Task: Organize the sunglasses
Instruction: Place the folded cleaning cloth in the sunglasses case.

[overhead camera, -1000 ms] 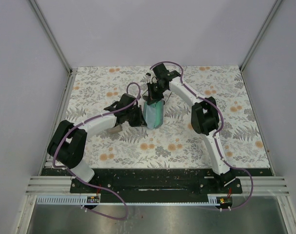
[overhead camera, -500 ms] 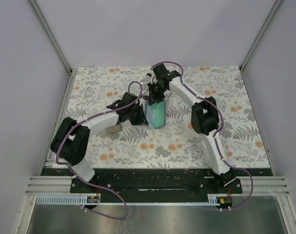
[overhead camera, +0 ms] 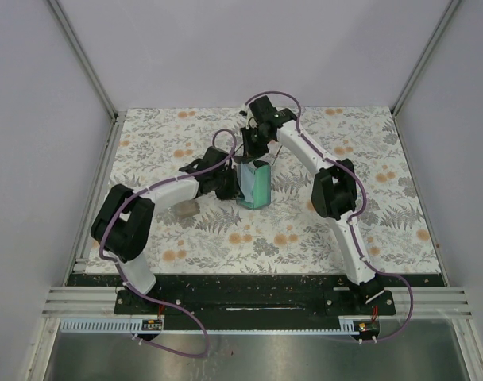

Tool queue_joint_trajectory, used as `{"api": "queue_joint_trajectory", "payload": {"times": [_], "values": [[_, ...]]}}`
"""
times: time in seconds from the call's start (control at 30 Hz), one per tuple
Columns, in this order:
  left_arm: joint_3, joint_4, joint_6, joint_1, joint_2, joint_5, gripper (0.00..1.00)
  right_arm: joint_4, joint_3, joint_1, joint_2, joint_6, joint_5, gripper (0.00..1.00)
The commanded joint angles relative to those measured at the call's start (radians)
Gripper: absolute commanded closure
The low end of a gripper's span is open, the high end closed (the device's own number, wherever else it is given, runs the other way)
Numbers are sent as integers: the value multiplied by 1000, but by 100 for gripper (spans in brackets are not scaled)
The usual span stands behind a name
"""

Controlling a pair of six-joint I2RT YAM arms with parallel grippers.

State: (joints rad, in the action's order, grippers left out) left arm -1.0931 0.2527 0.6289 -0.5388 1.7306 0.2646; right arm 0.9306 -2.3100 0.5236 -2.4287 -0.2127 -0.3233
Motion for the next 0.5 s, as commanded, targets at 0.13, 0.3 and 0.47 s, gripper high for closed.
{"api": "queue_joint_trajectory", "payload": {"times": [0.13, 0.3, 0.47], "values": [[-36, -24, -1, 16, 18, -48, 100, 47, -166, 4, -78, 24, 4, 100], [-22, -26, -9, 25, 14, -41, 100, 48, -170, 6, -93, 24, -8, 100], [2, -41, -9, 33, 11, -15, 100, 53, -170, 9, -104, 24, -7, 100]]}}
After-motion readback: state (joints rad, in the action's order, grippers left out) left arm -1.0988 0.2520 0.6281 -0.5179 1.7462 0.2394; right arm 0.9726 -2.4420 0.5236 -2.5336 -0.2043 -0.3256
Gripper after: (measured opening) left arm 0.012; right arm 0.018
